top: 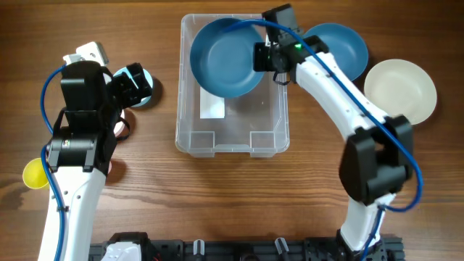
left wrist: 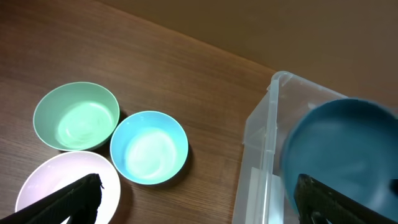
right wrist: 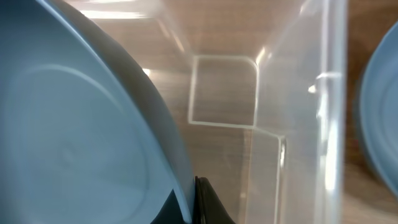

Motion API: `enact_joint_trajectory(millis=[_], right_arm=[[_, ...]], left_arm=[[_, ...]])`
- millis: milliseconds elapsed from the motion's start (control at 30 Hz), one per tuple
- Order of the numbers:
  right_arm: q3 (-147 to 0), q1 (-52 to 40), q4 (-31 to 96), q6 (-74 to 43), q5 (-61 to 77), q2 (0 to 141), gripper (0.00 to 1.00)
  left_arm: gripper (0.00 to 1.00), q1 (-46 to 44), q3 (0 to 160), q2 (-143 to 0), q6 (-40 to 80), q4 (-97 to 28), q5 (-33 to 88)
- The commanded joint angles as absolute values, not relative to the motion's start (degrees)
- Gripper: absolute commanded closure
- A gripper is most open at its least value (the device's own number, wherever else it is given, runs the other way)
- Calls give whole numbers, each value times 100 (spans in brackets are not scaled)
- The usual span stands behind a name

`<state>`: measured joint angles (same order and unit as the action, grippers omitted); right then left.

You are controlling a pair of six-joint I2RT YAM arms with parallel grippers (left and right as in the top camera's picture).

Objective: Pack container
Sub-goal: 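Lift the teal plate with right gripper and place it in the bin, then grasp the upper teal plate rim with the right gripper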

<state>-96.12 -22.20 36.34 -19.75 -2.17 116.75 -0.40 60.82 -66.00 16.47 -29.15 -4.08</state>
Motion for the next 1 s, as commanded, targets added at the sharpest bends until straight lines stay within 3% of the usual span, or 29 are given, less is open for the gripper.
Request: enact_joint_trajectory(millis=[0,33,100,167,233,500,667,800,967], right_arm=[[-9677,-2213,3380,-2270,-366,11791,96],[-9677,-2213,3343,-2268,-379,11797,95],[-9677,-2211,3299,-2265,-390,11797,75],[-9677,-2211,3312,-2248,-388,11797,75],[-9677,-2211,3374,-2246,-386,11775,65],[-9677,-2064,3717,-2121,-552,10280,56],[-9675,-1212,4152,-2794,-692,9181,49],[-9673,-196,4919,-3815,-349,9247,42],[-9647,366,5321,-3948,438,10136,34]], left_arm=[[0,-10,6195,-6499,1719,-2899,-460],[0,-10,6195,-6501,1717,-2899,-460],[0,-10,6195,-6499,1717,-2899,-460],[0,-10,6195,-6499,1717,-2899,-460],[0,-10,6195,-6499,1717,-2912,-460],[0,-10,6195,-6499,1697,-2941,-460],[0,-10,6195,-6504,1695,-2939,-462],[0,-10,6195,-6506,1697,-2936,-462],[0,-10,6195,-6506,1697,-2936,-462]])
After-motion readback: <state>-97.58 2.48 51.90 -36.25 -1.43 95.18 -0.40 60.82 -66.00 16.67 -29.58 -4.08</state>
